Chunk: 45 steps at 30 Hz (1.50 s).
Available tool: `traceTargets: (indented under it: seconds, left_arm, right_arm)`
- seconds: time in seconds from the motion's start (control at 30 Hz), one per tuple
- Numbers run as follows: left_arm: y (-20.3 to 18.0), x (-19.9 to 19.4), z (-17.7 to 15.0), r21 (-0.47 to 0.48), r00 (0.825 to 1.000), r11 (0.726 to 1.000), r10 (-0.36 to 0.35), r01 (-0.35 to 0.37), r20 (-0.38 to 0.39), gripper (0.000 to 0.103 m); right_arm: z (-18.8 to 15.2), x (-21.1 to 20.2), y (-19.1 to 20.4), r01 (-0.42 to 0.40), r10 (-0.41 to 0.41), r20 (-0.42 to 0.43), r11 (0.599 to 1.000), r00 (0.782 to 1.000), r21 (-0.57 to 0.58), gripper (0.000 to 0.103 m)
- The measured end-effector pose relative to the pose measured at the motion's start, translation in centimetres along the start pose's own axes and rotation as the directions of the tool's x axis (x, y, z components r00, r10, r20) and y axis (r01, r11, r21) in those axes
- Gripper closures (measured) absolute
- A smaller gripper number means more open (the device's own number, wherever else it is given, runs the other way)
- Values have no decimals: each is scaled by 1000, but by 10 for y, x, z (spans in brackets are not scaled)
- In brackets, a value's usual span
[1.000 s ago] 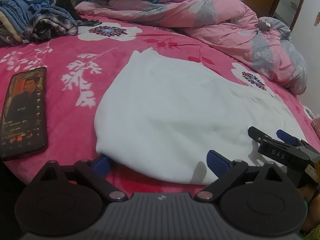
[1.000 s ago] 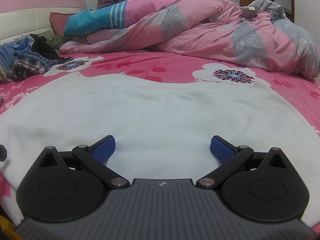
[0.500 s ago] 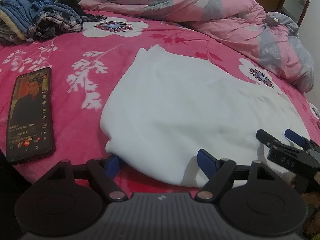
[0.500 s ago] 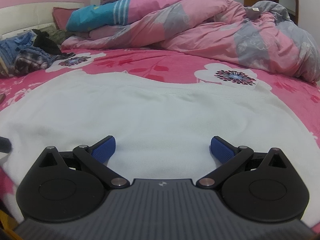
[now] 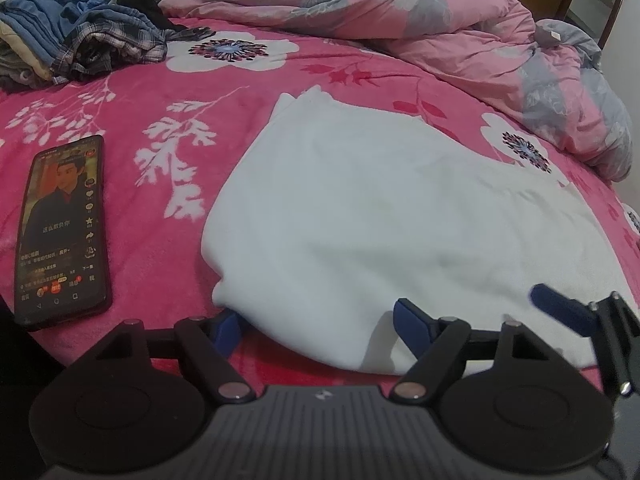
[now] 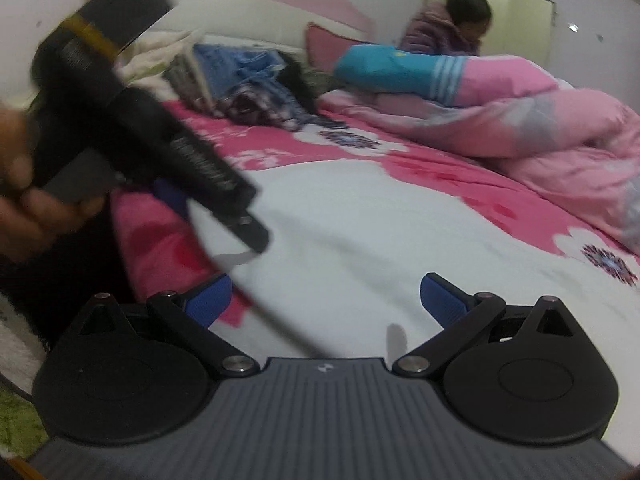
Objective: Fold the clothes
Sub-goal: 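Close the right gripper on the white sweatshirt edge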
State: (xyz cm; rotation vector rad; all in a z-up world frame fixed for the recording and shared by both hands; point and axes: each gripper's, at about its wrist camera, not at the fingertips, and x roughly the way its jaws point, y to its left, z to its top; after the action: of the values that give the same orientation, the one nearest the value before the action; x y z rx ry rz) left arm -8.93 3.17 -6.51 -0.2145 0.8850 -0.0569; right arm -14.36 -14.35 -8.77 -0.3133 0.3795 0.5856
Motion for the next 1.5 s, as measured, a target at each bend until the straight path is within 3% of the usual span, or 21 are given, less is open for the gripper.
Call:
traceTargets:
  seconds: [0.3,0.53,0.67,0.83,1.2,1.27,1.33,1.4,1.5]
  left_arm:
    - [-1,0,1,9,1000,1000,6,-6,-6,25]
    - [-1,0,1,14,1000,1000,8,-8,-10,25]
    - [-1,0,0,13,1000,1000,4,-4,-7,24]
    - [4,-2,-1,-3,1000,1000,-21,21,2,23]
    - [8,-3,-2,-9,998,999,-50,50,25,21]
    - [9,-6,-3,-5,998,999,-48,48,38,16]
    - [10,-11,-3,7,997,999,-41,41,60,12]
    - [11,-17,-2,21,996,999,-40,38,83,8]
    - [14,-24,2,28,995,999,-22,19,102,2]
  right_arm:
    - [5,17,35,23,-23,3,988,1000,-156,6]
    - [2,29,50,52,-58,-17,969,998,-243,21]
    - [2,32,51,48,-53,-15,970,998,-239,33]
    - [6,31,47,61,-62,2,978,998,-197,60]
    - [0,33,50,49,-48,12,979,999,-198,63]
    - [1,35,49,47,-46,10,982,999,-184,69]
    - [2,36,46,28,-27,12,986,1000,-163,83]
    - [3,36,45,20,-18,13,989,1000,-146,88]
    - [3,38,46,18,-17,11,989,1000,-146,88]
